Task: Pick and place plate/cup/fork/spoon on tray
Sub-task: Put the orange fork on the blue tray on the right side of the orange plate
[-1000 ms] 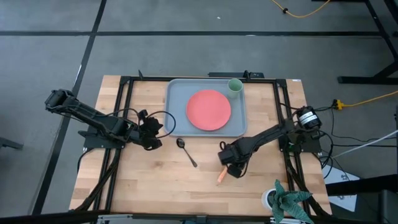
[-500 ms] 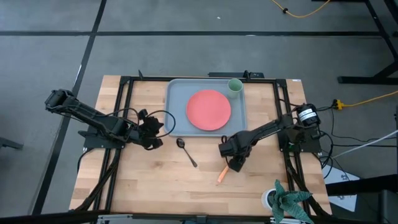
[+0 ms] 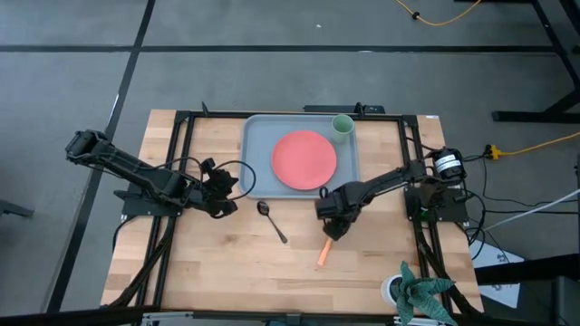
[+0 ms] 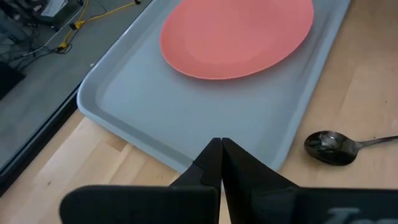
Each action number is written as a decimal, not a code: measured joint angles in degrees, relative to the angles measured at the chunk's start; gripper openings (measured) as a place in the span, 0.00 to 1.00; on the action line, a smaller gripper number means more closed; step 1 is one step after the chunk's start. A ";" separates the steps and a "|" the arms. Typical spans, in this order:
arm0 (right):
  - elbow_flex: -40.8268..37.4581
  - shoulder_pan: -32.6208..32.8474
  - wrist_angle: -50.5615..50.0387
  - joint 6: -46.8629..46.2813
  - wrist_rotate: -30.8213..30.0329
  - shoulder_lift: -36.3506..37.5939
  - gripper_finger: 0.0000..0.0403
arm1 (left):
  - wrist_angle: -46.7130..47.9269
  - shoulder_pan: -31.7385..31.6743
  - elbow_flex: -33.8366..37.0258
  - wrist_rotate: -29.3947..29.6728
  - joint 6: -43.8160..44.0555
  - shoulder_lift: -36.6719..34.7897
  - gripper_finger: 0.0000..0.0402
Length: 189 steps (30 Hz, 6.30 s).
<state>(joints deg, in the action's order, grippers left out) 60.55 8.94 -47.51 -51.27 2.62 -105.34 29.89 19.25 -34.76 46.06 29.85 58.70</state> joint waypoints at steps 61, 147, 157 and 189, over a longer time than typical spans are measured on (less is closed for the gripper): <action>24.83 8.41 19.50 16.79 -19.47 -6.61 0.30 | 0.31 0.02 0.00 -0.33 -1.88 0.00 0.00; 22.50 12.45 -2.53 -20.63 -13.01 -16.21 0.10 | 0.02 0.02 0.00 -0.07 -1.90 0.02 0.00; 28.15 10.74 -9.07 -18.52 -14.70 -11.69 0.10 | 0.03 0.02 0.00 -0.13 -0.94 0.02 0.00; 7.90 -22.82 -5.90 -18.28 -26.37 -3.37 0.10 | 0.04 0.02 0.00 -4.10 7.63 0.00 0.00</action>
<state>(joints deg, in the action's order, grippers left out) 68.46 -13.88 -53.41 -69.55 -23.75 -108.71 29.93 19.26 -34.76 41.96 37.47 58.70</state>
